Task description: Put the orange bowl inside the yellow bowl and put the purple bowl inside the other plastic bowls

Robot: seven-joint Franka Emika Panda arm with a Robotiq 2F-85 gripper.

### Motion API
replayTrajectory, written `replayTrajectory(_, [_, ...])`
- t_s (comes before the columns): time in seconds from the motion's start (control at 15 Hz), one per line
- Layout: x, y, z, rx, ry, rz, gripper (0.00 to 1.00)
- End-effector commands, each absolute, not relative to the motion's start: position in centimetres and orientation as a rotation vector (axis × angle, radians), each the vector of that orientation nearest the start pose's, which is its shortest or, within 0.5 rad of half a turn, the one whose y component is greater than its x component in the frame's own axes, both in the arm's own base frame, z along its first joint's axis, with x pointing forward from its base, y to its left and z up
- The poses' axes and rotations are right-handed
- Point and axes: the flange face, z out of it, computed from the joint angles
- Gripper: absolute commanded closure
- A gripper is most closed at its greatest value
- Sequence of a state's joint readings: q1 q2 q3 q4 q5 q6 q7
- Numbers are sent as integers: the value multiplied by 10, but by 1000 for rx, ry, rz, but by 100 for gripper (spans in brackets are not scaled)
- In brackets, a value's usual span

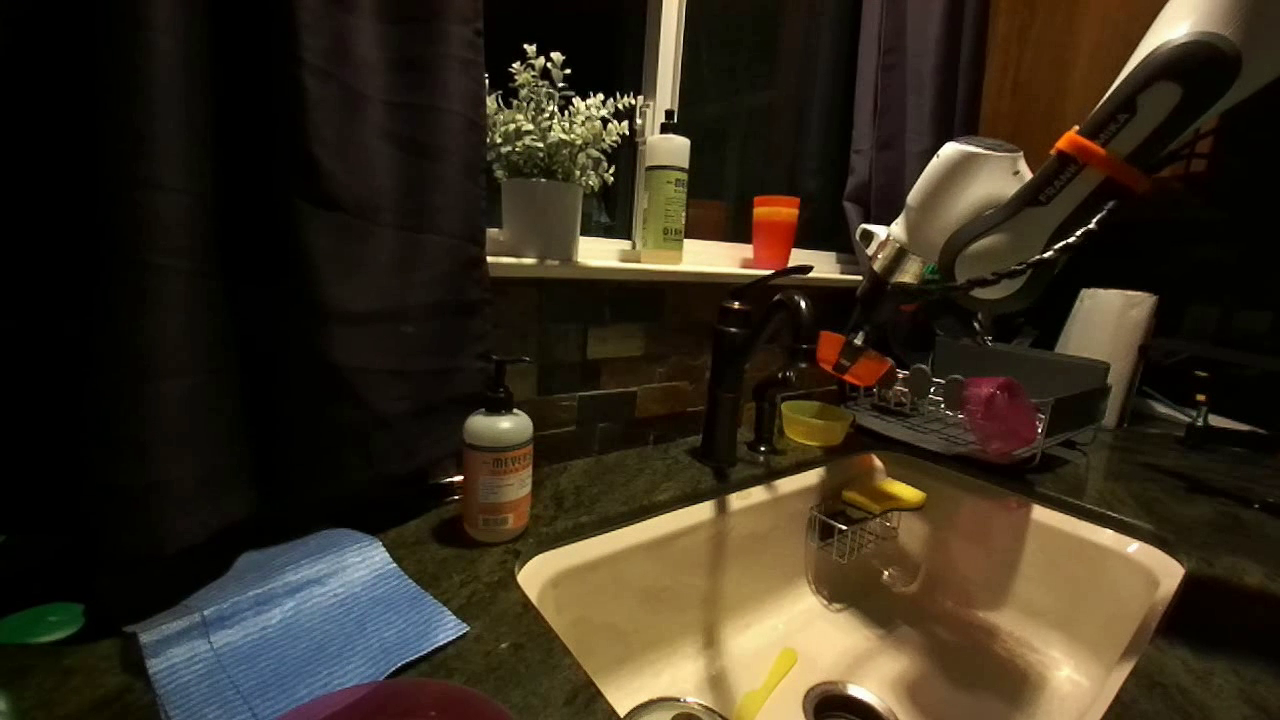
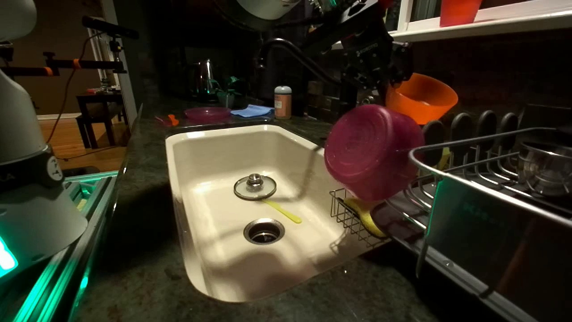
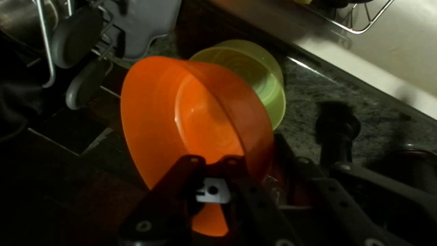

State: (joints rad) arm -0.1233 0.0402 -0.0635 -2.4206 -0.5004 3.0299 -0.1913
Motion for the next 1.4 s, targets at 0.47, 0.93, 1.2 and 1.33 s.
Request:
replayTrajectory(0.47, [529,-62,304,-3118,-982,-973,98])
replayTrajectory(0.93, [533,-66,292,-3094,-1088,-982,98])
replayTrajectory(1.2, [536,-74,287,-3097,-1128,-975,98])
replayTrajectory(1.33, [538,-77,285,-3099,-1142,-968,98])
